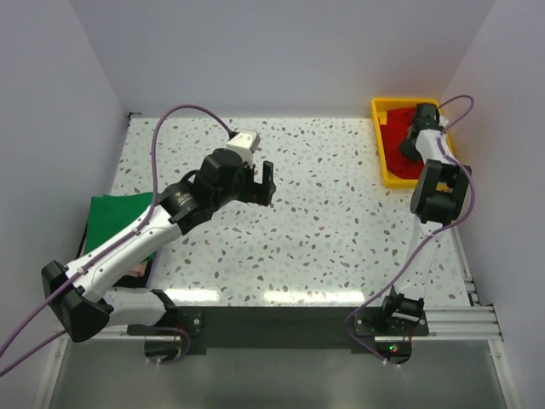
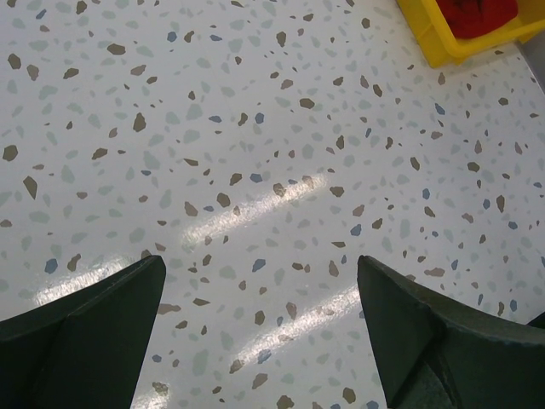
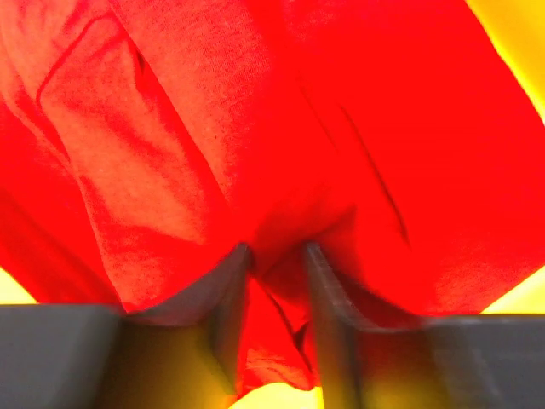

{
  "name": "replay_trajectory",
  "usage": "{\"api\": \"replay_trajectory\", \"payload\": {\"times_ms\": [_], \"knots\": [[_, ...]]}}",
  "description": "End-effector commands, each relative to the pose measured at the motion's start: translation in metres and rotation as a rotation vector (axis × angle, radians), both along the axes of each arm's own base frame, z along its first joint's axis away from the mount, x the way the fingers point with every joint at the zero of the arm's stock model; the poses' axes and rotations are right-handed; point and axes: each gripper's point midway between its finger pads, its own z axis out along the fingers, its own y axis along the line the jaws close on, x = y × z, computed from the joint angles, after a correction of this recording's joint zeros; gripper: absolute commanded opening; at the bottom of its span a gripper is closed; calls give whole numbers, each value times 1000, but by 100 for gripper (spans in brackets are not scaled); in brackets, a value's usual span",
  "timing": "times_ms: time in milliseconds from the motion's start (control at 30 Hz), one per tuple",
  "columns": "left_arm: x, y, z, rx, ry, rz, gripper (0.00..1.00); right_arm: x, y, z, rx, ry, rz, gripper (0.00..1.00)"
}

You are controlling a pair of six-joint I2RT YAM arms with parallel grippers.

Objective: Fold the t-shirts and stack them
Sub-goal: Grab the tshirt from the pile

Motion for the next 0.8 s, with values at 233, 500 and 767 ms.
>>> {"api": "replay_trajectory", "payload": {"times_ms": [233, 500, 767], "knots": [[1, -1, 7, -26, -19, -16, 100, 13, 12, 73, 9, -141, 60, 0], [-1, -8, 14, -54, -25, -58, 100, -8, 19, 180, -81, -339, 65, 0], [1, -14, 15, -69, -14, -65, 100, -47, 68, 337, -188, -663, 150, 0]]}}
